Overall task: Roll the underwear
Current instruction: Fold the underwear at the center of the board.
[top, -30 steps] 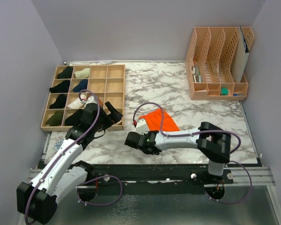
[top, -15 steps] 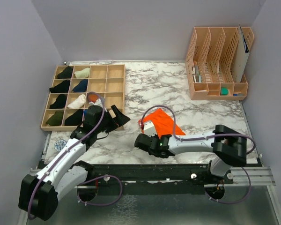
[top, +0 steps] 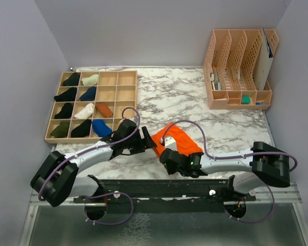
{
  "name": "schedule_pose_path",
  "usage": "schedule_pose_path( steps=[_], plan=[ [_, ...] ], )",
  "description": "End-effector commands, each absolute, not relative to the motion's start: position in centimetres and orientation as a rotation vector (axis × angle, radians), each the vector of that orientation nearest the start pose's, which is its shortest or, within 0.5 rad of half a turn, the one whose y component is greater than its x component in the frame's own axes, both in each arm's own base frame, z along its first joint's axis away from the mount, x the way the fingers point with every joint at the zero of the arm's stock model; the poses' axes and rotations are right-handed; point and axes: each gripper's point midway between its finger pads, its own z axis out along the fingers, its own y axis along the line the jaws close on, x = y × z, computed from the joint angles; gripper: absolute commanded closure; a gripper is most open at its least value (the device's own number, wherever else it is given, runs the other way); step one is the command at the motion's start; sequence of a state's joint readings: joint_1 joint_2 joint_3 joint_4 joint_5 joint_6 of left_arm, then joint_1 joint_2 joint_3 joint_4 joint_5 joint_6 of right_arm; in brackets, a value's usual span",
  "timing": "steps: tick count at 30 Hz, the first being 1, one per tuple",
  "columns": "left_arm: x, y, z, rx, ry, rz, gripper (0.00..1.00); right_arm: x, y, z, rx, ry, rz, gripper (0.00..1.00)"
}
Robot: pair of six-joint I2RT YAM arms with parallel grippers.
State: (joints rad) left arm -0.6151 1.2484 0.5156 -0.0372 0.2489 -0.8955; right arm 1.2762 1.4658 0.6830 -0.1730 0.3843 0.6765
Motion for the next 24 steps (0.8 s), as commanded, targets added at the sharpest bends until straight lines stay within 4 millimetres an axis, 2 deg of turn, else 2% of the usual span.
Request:
schedule_pose_path(
  steps=[1, 6, 14, 19, 24],
  plan=[
    [23.2, -23.9, 5.8, -0.330, 2.475, -0.906, 0.21, 12.2, 29.8, 2.8, -0.644, 2.388, 0.466, 1.00],
    [24.4, -23.8, 5.1, -0.350, 2.451, -0.854, 0.22, 11.9, 29.1, 2.8, -0.653, 2.384, 0.476, 0.99],
    [24.1, -24.2, 2.2, -0.356, 2.531, -0.761, 0.37, 12.0, 28.7, 2.4, -0.654, 2.388, 0.450, 1.00],
    [24.3, -24.1, 1.5, -0.382, 2.542, -0.730, 0.48, 12.1, 28.8, 2.9, -0.644, 2.373, 0.459, 1.00],
    [24.2, -23.1, 1.1, -0.406, 2.540, -0.670, 0.57, 12.3, 28.8, 3.0, -0.648, 2.368, 0.445, 1.00]
  ],
)
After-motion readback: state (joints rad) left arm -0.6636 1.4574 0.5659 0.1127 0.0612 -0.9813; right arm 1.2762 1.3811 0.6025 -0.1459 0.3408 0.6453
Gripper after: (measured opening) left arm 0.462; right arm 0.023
